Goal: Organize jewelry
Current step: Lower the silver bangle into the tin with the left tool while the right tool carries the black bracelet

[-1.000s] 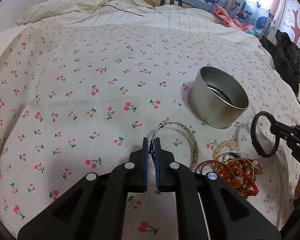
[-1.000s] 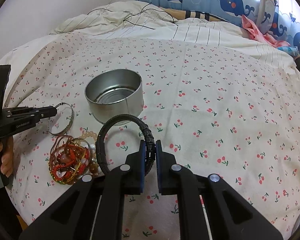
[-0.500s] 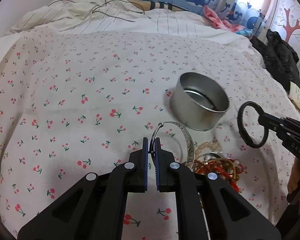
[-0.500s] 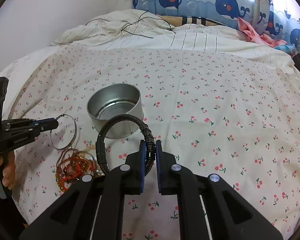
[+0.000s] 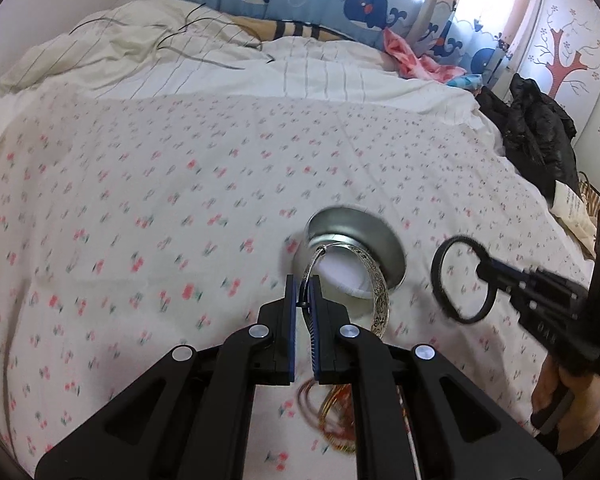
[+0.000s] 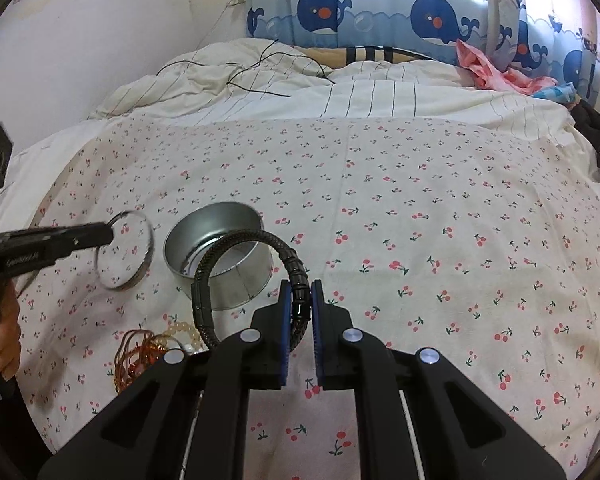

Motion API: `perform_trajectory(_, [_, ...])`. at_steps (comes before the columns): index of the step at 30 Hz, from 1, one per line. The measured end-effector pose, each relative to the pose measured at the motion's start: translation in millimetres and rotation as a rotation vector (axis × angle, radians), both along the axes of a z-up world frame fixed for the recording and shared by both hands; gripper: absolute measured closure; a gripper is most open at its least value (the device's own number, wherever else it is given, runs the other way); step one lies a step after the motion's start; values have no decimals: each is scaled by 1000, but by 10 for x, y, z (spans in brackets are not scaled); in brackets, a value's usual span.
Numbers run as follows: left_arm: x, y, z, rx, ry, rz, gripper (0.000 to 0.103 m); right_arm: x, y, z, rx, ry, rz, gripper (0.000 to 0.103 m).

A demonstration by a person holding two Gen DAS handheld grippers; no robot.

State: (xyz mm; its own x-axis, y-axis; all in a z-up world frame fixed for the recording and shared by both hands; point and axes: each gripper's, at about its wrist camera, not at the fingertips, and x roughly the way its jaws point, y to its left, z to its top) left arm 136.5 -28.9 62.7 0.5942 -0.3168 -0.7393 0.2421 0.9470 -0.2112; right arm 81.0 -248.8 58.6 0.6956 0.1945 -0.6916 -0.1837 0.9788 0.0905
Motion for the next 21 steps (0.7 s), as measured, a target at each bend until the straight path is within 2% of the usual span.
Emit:
perform_trajectory(4, [213, -195, 52, -14, -3, -26, 98, 29, -53, 8, 13, -4, -20, 93])
perform_trajectory(10, [459, -399, -43, -21, 22, -40, 98, 73, -104, 27, 21, -17, -44, 93])
perform_trajectory(17, [608, -540, -299, 45, 76, -65, 97, 189, -53, 5, 17, -18, -51, 93])
perform_trajectory(21, [635, -521, -342, 54, 95, -71, 96, 281, 88, 9, 14, -21, -36, 92])
